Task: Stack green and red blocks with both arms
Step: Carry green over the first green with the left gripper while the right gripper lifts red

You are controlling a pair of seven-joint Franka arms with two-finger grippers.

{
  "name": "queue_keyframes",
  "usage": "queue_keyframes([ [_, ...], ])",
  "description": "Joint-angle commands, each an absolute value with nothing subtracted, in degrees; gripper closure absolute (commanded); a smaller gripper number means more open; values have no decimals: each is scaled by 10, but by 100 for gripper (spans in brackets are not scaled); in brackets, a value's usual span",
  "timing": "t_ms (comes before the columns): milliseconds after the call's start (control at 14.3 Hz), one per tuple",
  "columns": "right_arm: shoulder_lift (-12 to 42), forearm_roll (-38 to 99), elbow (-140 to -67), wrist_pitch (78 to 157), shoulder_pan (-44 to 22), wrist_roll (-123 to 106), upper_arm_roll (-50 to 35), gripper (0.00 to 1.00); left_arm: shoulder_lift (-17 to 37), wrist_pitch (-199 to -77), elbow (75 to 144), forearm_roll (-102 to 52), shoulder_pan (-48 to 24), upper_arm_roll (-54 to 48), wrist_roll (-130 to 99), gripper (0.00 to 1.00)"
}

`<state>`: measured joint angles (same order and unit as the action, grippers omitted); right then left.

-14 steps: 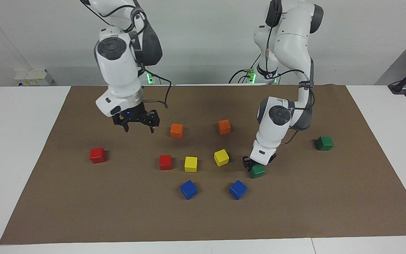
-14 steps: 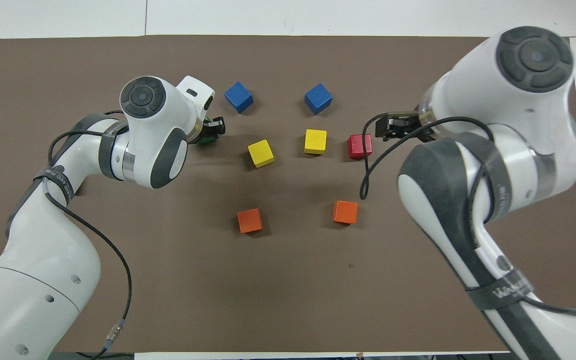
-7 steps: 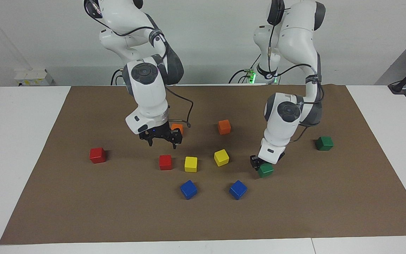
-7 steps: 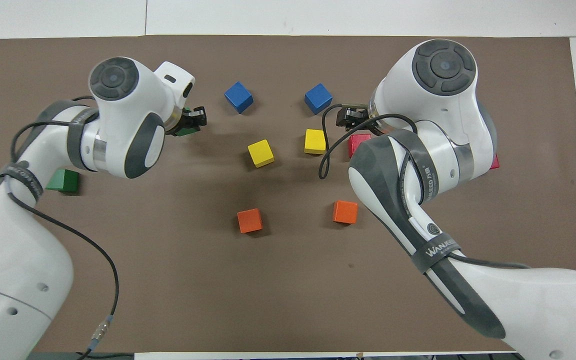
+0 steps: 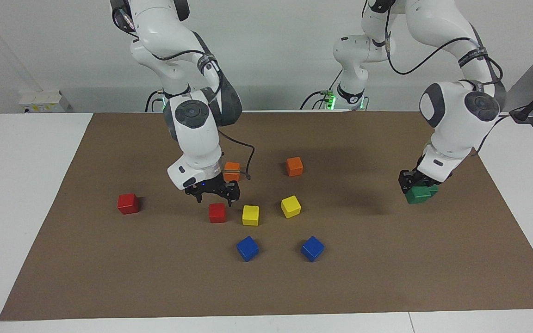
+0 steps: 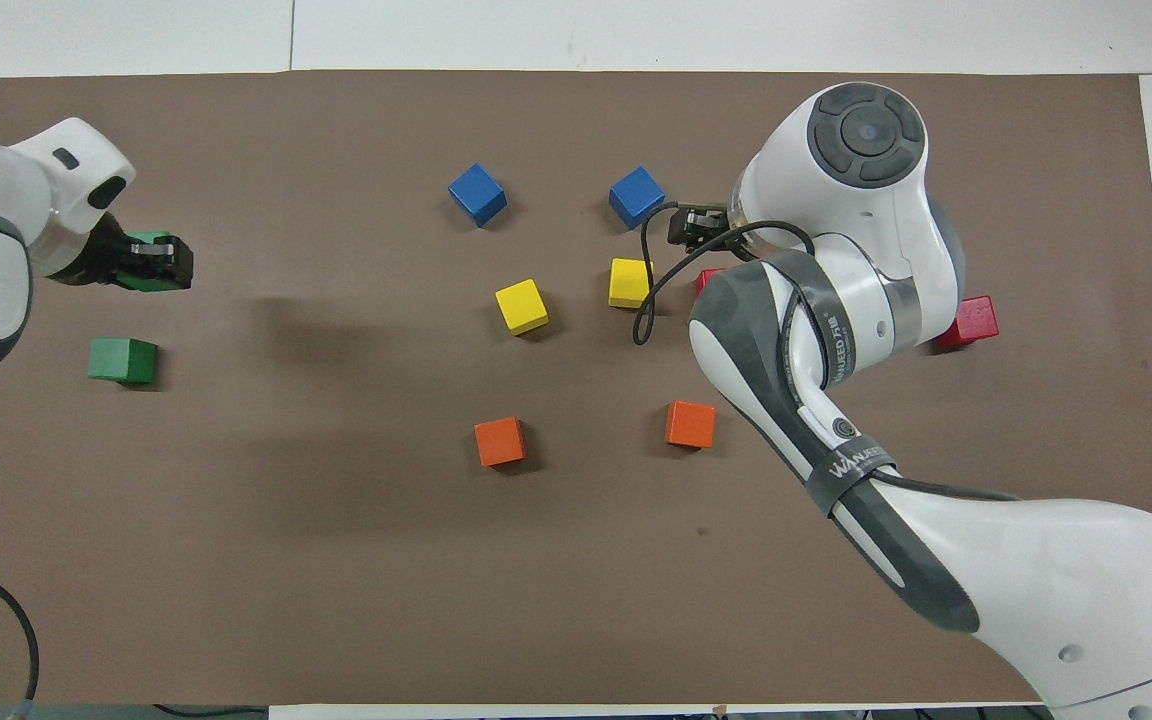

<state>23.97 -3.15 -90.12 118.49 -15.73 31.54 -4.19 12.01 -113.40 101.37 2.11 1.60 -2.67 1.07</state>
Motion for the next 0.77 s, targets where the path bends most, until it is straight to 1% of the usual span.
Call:
queue_keyframes([
  [0, 241, -40, -937, 1231, -149, 298, -47, 0, 69, -1141, 1083, -2, 68, -32, 114, 100],
  [209, 239, -40, -954, 1243, -149, 287, -47, 0, 48, -1191, 1140, -18, 118, -33, 184, 100],
  [279, 236, -40, -963, 1247, -148, 273, -47, 0, 40, -1222, 1170, -18, 126, -33, 187, 100],
  [418, 229, -40, -996, 1283, -142, 258, -46, 0, 22, -1282, 1223, -18, 128, -31, 188, 100],
  [488, 226, -40, -1009, 1296, -141, 257, -46, 0, 18, -1297, 1239, -18, 138, -32, 189, 100],
  [697, 224, -40, -1033, 1323, -141, 254, -46, 0, 19, -1311, 1248, -19, 142, -33, 194, 100],
])
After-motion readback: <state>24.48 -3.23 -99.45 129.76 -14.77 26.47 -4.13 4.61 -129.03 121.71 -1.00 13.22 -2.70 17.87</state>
